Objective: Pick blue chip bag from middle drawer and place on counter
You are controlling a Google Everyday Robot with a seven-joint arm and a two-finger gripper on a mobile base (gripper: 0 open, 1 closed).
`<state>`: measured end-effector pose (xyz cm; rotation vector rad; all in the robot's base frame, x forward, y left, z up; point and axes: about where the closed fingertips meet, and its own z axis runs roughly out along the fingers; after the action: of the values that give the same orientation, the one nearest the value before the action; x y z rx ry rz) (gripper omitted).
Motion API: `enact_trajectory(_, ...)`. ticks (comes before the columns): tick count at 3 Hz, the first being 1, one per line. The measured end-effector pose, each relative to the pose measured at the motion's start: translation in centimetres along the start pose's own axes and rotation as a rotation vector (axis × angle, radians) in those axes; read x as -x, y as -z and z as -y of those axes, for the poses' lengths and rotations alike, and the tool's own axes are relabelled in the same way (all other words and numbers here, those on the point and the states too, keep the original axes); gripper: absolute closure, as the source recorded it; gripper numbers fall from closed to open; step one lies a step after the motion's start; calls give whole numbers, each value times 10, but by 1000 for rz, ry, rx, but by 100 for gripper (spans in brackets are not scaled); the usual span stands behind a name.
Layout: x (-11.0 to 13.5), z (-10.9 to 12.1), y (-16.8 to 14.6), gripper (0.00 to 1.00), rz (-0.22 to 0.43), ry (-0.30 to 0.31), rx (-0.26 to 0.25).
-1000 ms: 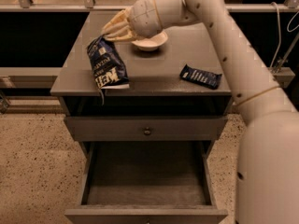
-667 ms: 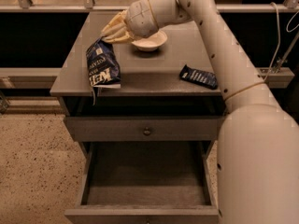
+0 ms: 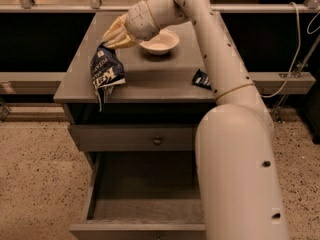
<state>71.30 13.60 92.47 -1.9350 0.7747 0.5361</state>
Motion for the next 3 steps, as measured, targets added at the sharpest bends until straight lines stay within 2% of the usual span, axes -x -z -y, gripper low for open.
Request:
enact_trajectory(1,-16,9,0,84,-43,-20,-9)
enact_trajectory(3,-51,19,12,36,-144,-102,-58)
